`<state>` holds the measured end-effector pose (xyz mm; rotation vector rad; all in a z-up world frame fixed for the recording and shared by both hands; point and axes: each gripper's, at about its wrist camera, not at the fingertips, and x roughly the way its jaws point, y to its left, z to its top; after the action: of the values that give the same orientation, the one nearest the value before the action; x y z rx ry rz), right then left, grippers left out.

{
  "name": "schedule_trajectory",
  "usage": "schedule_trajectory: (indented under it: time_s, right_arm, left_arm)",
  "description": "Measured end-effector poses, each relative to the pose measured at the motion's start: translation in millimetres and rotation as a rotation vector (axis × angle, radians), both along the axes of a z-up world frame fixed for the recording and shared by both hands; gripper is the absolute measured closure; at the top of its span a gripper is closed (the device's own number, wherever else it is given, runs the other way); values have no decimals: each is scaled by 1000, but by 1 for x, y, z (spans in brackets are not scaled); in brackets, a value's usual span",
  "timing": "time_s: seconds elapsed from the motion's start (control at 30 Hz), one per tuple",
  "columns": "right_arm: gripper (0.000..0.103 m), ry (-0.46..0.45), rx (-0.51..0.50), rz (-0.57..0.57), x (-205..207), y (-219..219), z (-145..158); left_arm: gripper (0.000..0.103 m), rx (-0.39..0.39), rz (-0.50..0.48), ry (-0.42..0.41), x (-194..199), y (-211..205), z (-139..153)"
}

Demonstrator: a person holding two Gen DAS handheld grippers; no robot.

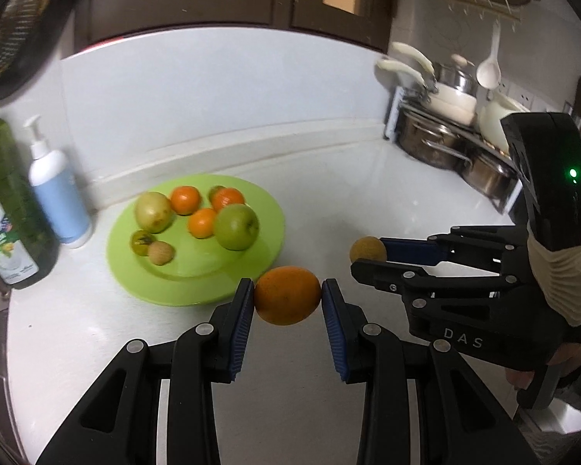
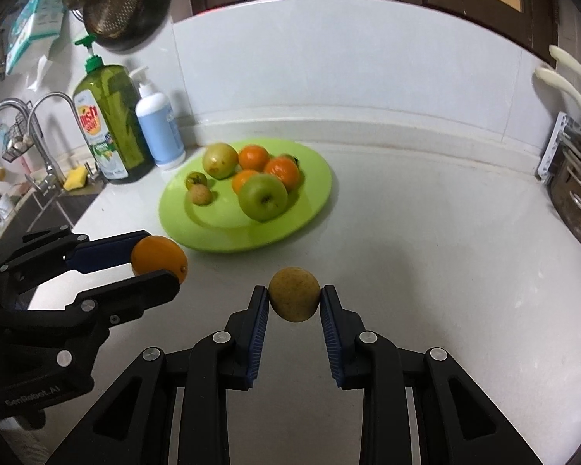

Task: Organize fruits
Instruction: 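Carry the orange and brown fruit in both grippers over the plate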

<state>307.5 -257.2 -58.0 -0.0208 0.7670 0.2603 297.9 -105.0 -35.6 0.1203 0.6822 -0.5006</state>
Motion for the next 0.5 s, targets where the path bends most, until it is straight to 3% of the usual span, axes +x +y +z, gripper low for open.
schedule_trajectory:
  time_s: [0.5]
  right_arm:
    - [74,-74,4,61,15,34,24]
  left_arm:
    - [67,-2,104,-37,17,33,20]
